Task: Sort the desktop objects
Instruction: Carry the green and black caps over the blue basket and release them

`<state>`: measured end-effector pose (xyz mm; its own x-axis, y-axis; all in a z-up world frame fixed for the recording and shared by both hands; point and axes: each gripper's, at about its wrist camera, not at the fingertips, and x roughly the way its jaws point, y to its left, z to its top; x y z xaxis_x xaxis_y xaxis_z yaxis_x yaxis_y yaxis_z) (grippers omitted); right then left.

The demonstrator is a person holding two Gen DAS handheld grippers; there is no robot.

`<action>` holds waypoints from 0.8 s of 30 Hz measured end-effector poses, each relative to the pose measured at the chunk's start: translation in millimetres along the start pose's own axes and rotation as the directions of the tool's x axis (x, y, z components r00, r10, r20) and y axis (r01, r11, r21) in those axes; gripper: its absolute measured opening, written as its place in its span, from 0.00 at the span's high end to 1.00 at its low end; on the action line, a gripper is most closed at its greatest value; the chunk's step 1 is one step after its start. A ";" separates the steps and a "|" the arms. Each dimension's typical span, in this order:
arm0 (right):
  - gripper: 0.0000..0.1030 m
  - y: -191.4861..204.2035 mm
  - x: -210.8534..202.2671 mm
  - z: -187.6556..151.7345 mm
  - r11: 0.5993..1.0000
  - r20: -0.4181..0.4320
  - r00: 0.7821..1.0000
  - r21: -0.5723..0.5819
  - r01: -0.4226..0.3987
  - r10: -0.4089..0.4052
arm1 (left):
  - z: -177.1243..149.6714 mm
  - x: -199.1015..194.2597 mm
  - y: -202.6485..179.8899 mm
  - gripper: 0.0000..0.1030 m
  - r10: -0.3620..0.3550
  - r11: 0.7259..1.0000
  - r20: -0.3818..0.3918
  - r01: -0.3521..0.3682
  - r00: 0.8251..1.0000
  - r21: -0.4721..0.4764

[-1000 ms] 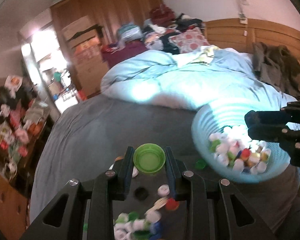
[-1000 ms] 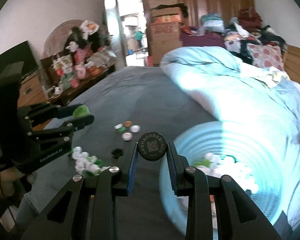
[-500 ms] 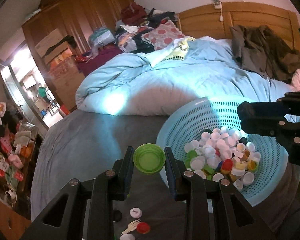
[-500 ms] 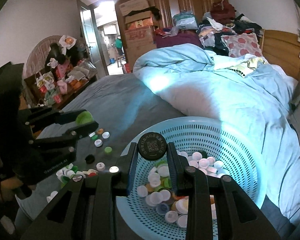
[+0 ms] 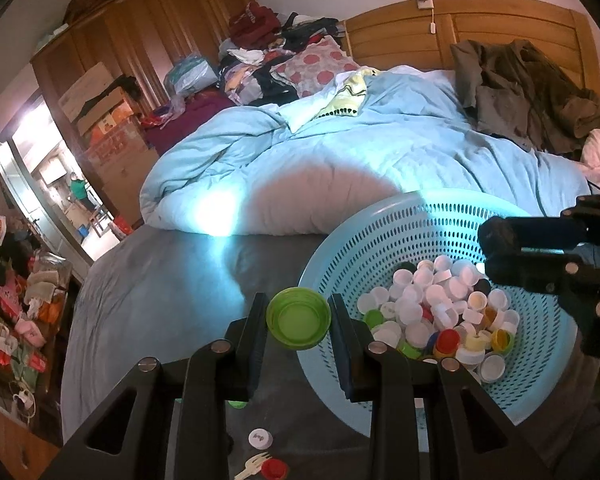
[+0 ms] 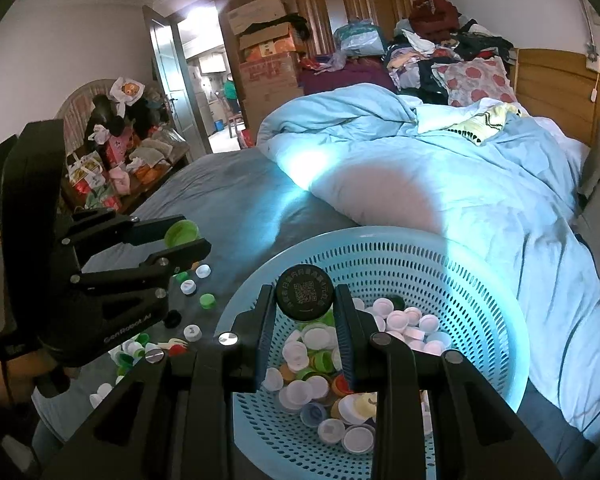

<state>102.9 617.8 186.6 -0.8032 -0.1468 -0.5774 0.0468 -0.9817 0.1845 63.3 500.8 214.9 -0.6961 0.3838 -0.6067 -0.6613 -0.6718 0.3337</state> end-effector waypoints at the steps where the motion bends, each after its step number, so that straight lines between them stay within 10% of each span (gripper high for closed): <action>1: 0.75 -0.6 0.5 -0.5 1.000 -0.002 1.000 -0.001 -0.001 0.001 | 1.0 0.3 -0.8 0.69 -0.001 1.000 0.000 0.001 1.000 0.001; 24: 0.75 -13.1 11.3 -12.8 1.000 -0.034 0.999 0.029 -0.005 0.006 | -1.3 27.3 -11.7 0.69 -0.039 0.999 -0.048 0.039 0.998 0.012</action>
<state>100.8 627.4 167.5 -0.7824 -0.1570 -0.6027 0.0337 -0.9770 0.2108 52.4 518.4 193.5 -0.6557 0.3784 -0.6534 -0.6914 -0.6487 0.3182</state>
